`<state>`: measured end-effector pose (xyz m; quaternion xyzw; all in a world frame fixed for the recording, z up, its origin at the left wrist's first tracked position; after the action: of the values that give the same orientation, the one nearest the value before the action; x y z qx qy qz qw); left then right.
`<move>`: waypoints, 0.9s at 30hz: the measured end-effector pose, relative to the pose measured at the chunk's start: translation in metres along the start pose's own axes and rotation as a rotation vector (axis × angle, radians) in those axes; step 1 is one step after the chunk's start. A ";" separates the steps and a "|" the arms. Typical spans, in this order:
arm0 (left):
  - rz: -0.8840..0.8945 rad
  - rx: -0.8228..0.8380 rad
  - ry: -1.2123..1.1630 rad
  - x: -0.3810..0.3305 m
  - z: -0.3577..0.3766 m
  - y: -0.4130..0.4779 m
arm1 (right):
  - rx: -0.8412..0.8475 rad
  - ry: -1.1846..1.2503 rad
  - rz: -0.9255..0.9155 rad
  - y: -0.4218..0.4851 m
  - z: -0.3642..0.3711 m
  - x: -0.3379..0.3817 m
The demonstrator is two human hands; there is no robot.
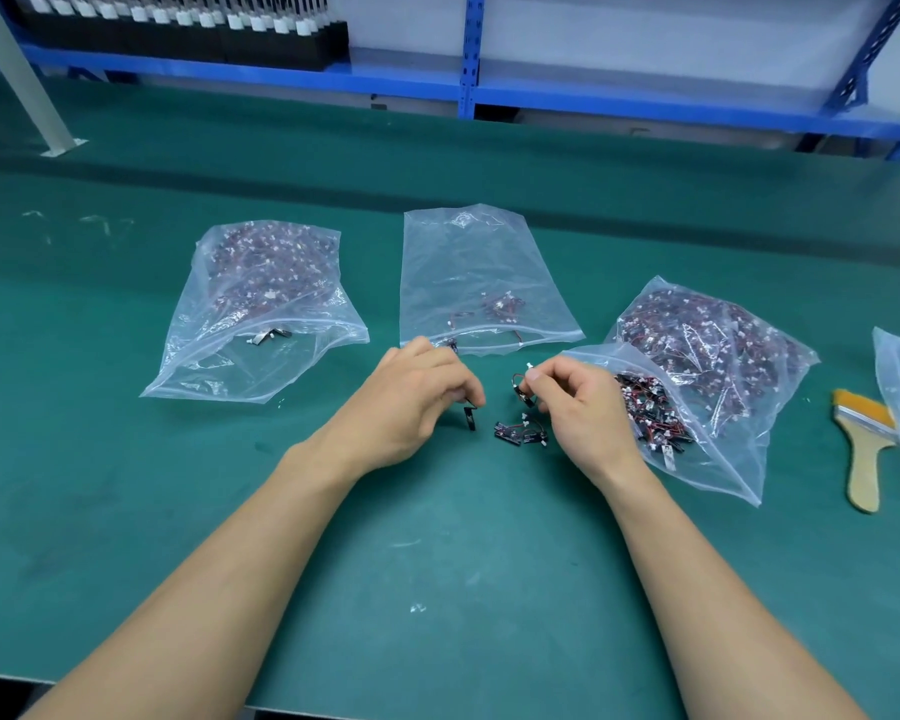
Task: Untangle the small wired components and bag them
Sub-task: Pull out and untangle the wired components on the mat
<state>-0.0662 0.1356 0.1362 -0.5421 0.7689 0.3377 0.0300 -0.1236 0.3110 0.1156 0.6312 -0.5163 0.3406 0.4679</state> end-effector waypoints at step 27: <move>-0.107 -0.247 -0.132 -0.014 0.009 0.010 | 0.173 0.392 0.100 -0.003 0.005 0.008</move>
<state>-0.0721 0.1535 0.1402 -0.5583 0.6880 0.4626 0.0316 -0.1186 0.3032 0.1207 0.5645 -0.4151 0.5225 0.4859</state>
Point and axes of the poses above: each hand's wrist, its own y-axis towards the middle knuckle, its own z-axis out of the palm, x = y × z, the point moved 7 cm from there along y, towards the middle knuckle, and after that the axes turned 11 degrees about -x, right-handed, at the moved point
